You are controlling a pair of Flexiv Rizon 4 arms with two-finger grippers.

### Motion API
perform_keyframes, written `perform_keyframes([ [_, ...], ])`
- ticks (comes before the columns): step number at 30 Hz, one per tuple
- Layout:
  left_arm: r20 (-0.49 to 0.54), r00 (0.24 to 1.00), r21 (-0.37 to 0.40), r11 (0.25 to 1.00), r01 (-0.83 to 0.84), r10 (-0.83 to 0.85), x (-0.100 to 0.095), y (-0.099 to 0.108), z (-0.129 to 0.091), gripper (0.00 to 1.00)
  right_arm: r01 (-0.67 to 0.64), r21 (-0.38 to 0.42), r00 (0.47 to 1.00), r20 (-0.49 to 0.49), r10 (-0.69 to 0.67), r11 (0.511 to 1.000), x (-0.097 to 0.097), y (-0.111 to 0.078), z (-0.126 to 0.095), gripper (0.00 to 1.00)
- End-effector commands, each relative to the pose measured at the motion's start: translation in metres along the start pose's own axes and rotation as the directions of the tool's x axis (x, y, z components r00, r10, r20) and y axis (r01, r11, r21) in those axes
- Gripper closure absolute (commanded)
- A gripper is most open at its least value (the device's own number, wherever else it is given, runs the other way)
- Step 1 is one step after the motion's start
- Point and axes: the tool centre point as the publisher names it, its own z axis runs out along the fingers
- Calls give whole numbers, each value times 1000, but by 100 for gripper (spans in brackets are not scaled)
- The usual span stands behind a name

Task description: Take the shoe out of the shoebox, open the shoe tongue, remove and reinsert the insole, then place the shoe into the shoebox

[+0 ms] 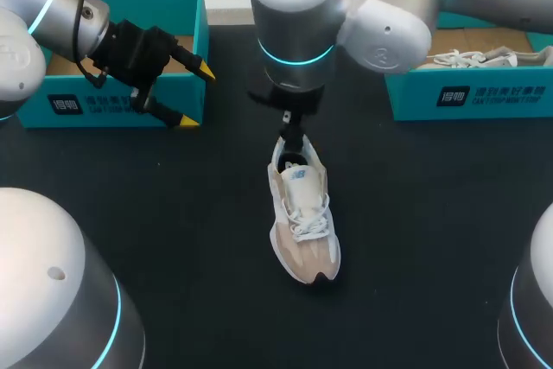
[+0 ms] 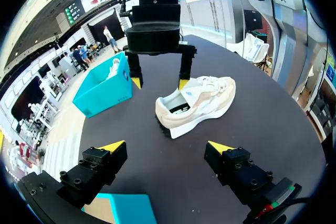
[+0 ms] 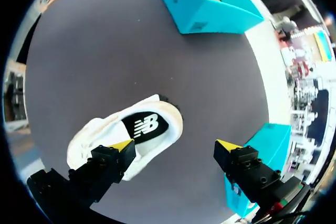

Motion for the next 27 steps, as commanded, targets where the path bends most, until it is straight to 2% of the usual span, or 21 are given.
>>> perform_keyframes([
  [1, -2, 1000, -1, 1000, -1, 1, -1, 0, 0, 0, 373, 17, 928, 3, -374, 927, -5, 13, 25, 0],
  [9, -2, 1000, -1, 1000, -1, 1, -1, 0, 0, 0, 423, -15, 905, -34, -423, 906, -9, 18, 70, 0],
  [16, -2, 1000, -1, 1000, -1, 1, -1, 0, 0, 0, 435, -11, 899, -50, -435, 900, -10, 20, 84, 0],
  [17, -2, 1000, -1, 1000, -1, 1, -1, 0, 0, 0, 435, -15, 899, -52, -435, 900, -10, 20, 84, 13],
  [18, -2, 1000, -1, 1000, -1, 1, -1, 0, 0, 0, 431, -15, 901, -54, -431, 902, -10, 21, 85, 14],
  [20, -2, 1000, -1, 1000, -1, 1, -1, 0, 0, 0, 426, -15, 903, -57, -426, 905, -10, 21, 85, 34],
  [21, -2, 1000, -1, 1000, -1, 1, -1, 0, 0, 0, 416, -10, 907, -60, -416, 909, -9, 21, 85, 37],
  [22, -2, 1000, -1, 1000, -1, 1, -1, 0, 0, 0, 416, -12, 908, -60, -416, 909, -8, 21, 86, 52],
  [23, -2, 1000, -1, 1000, -1, 1, -1, 0, 0, 0, 398, -3, 915, -66, -398, 917, -7, 21, 86, 55],
  [24, -2, 1000, -1, 1000, -1, 1, -1, 0, 0, 0, 389, 0, 919, -72, -388, 921, -6, 20, 88, 65],
  [26, -2, 1000, -1, 1000, -1, 1, -1, 0, 0, 0, 368, 12, 927, -80, -366, 930, -3, 19, 90, 94],
  [27, -2, 1000, -1, 1000, -1, 1, -1, 0, 0, 0, 360, 12, 930, -83, -358, 933, -2, 19, 91, 100],
])
